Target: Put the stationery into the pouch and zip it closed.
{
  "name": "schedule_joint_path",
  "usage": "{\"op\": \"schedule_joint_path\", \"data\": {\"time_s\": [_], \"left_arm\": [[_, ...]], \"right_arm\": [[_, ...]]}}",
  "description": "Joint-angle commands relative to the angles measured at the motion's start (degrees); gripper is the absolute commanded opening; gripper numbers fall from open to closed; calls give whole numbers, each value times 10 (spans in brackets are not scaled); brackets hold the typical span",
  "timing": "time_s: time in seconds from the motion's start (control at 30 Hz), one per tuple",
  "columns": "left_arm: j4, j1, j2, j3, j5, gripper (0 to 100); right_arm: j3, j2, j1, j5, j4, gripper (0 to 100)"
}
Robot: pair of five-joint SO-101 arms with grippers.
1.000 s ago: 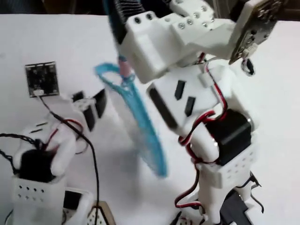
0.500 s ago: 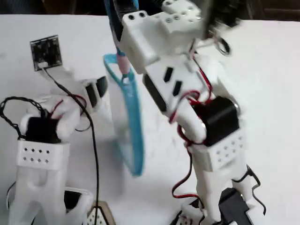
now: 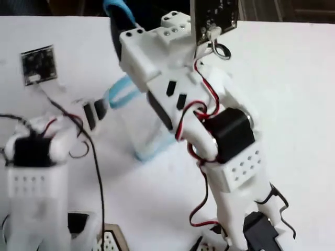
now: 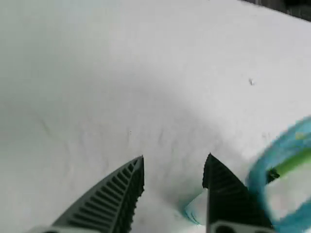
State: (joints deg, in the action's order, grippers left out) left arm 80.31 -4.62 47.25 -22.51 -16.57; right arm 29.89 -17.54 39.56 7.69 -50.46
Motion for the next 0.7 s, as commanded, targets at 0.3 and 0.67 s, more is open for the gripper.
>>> {"op": "schedule_joint_path", "data": {"time_s": [0.3,0.67], "left_arm": [[90,-2,212,112,3,211],[127,0,220,147,4,214]], "right_arm": [[94,-28,22,0,26,16],[89,7,-28,1,33,16]]}}
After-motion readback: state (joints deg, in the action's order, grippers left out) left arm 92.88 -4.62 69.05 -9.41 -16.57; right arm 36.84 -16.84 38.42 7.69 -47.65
